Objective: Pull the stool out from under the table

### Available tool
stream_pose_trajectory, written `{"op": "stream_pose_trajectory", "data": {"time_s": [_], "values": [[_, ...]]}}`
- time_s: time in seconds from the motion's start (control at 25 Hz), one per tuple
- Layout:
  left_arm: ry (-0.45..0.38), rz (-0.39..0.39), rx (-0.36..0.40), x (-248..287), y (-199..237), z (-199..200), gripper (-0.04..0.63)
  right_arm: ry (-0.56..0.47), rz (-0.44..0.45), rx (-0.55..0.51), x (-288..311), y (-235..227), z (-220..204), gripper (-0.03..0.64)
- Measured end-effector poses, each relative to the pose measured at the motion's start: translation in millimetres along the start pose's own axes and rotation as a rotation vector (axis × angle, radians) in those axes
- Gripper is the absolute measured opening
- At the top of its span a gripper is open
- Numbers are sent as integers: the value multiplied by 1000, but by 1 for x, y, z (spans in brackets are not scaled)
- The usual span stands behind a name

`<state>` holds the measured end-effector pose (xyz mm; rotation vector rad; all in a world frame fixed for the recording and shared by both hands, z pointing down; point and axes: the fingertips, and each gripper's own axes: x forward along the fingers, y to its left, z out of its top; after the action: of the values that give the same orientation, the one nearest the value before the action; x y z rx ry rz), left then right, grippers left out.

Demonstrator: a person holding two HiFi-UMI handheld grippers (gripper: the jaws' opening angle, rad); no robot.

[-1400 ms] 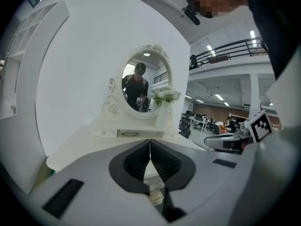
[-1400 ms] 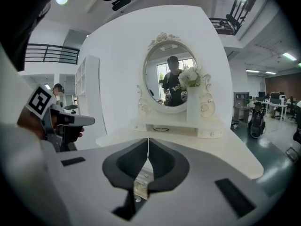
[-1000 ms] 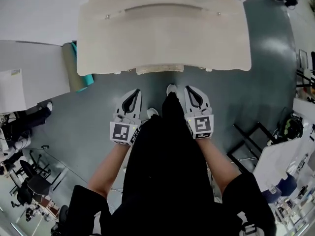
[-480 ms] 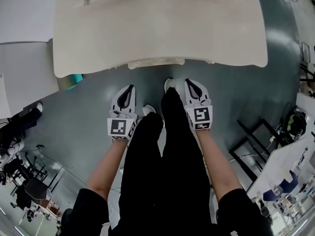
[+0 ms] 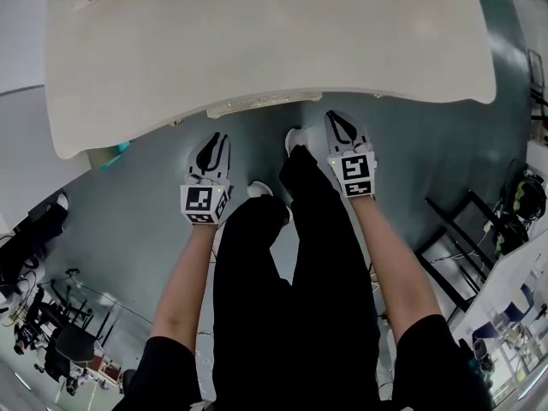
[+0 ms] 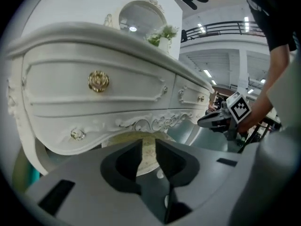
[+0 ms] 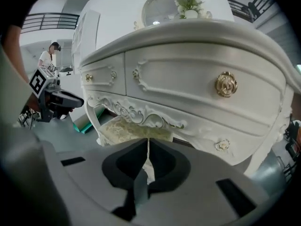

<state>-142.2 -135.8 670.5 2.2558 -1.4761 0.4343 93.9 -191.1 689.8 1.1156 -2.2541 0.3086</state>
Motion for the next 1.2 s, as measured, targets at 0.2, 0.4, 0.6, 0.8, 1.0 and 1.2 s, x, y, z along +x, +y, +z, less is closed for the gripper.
{"op": "stream_pose_trajectory", "data": {"time_s": [0.2, 0.4, 0.6, 0.8, 1.0, 1.2], "values": [[28, -19, -19, 28, 15, -37, 182, 3, 26, -6, 29, -5, -27, 21], [82, 21, -102, 51, 51, -79, 246, 40, 31, 9, 61, -7, -52, 71], [132, 13, -86, 71, 67, -103, 265, 98, 55, 14, 92, -8, -75, 171], [130, 31, -55, 84, 84, -121, 276, 139, 70, 40, 116, -10, -96, 245], [177, 32, -14, 93, 93, -137, 301, 196, 119, 17, 133, -9, -111, 288], [164, 38, -64, 103, 106, -134, 329, 178, 120, -7, 142, -4, -107, 301]]}}
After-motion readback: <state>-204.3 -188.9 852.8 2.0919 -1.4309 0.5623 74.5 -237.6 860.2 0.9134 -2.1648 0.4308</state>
